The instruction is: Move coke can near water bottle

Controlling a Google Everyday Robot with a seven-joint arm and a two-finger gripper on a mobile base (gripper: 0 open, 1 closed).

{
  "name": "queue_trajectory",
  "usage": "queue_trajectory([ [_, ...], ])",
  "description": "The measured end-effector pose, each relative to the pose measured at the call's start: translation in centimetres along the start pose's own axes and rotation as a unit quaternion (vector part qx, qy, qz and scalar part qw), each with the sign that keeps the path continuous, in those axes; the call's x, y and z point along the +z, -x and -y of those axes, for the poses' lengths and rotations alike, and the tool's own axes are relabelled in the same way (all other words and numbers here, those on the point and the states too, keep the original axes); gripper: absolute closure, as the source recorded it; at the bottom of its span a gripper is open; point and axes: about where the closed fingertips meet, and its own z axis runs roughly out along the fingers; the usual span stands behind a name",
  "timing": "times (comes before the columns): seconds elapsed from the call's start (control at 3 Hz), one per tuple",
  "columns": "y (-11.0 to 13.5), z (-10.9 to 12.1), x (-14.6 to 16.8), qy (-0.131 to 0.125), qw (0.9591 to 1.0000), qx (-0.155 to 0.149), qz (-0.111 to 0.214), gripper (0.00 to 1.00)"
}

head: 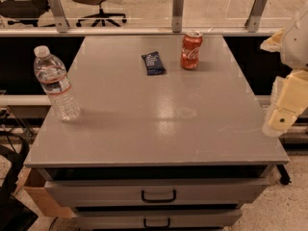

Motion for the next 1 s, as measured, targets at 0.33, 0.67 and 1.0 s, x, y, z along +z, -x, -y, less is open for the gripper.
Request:
queue_trajectory([
  [0.33,0.0,0.0,0.0,0.0,1.0,0.0,0.0,0.0],
  [0.67,0.0,1.2,0.8,-0.02,0.9992,0.03,0.019,0.0],
  [1.0,-0.3,2.6,3.5,-0.032,0.991,0.104,0.078,0.0],
])
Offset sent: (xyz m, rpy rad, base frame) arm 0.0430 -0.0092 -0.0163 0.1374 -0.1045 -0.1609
